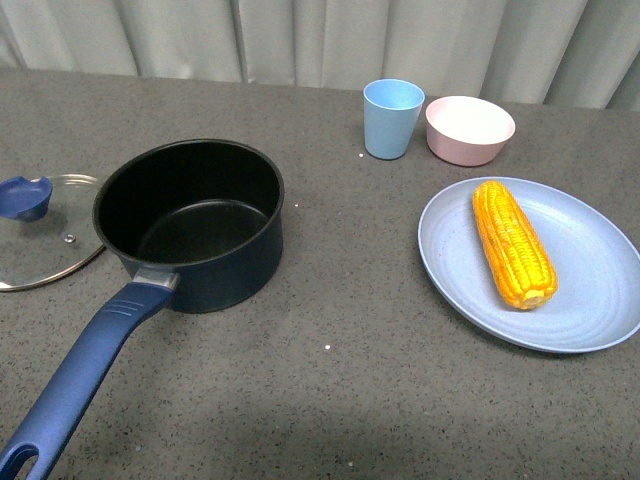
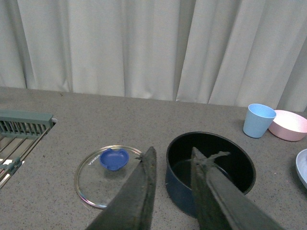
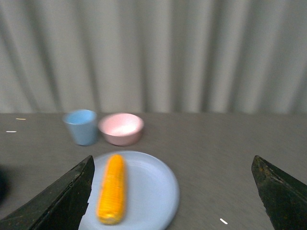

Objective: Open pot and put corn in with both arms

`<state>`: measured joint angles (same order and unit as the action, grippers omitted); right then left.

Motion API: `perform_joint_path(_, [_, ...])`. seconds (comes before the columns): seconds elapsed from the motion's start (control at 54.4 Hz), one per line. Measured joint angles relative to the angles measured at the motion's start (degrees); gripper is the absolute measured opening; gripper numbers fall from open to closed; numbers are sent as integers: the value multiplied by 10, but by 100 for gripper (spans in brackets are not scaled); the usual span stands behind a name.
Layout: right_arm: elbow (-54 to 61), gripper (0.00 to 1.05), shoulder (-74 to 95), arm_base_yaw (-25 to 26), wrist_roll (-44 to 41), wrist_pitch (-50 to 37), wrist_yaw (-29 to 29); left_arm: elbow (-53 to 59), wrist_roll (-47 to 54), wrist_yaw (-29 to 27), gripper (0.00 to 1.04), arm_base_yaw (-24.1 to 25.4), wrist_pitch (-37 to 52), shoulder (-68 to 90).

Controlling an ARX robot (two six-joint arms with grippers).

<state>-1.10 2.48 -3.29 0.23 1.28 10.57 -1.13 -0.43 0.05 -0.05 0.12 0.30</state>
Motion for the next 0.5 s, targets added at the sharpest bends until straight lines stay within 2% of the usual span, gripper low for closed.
perform_joint_path(0.018, [-2,96,9,-10,0,1,29,0,0,0,37,0,0,0])
perform_joint_path(0.055, [-8,96,53,-42,0,-9,136,0,0,-2,42,0,0,0])
perform_joint_path(0.074, [-10,96,76,-49,0,-19,171,0,0,-2,47,0,0,-1])
perform_joint_path(0.092, [-13,96,113,-49,0,-37,198,0,0,-2,51,0,0,-1])
perform_joint_path(0.11, [-16,96,138,-44,1,-52,201,0,0,-1,56,0,0,-1])
perform_joint_path(0.129, [-20,96,166,-37,3,-69,197,0,0,-1,58,0,0,-1])
perform_joint_path(0.165, [-36,96,252,-10,13,-120,156,0,0,-1,69,0,0,-1])
perform_joint_path(0.257, [-81,96,411,23,24,-197,64,0,0,0,83,0,0,-1])
perform_joint_path(0.331, [-129,96,530,33,35,-222,6,0,0,0,98,0,0,-1])
perform_joint_path(0.368, [-159,96,594,33,38,-214,-20,0,1,-1,100,0,0,-1])
perform_joint_path(0.496, [-267,96,784,24,48,-157,-104,0,1,0,98,0,0,-1])
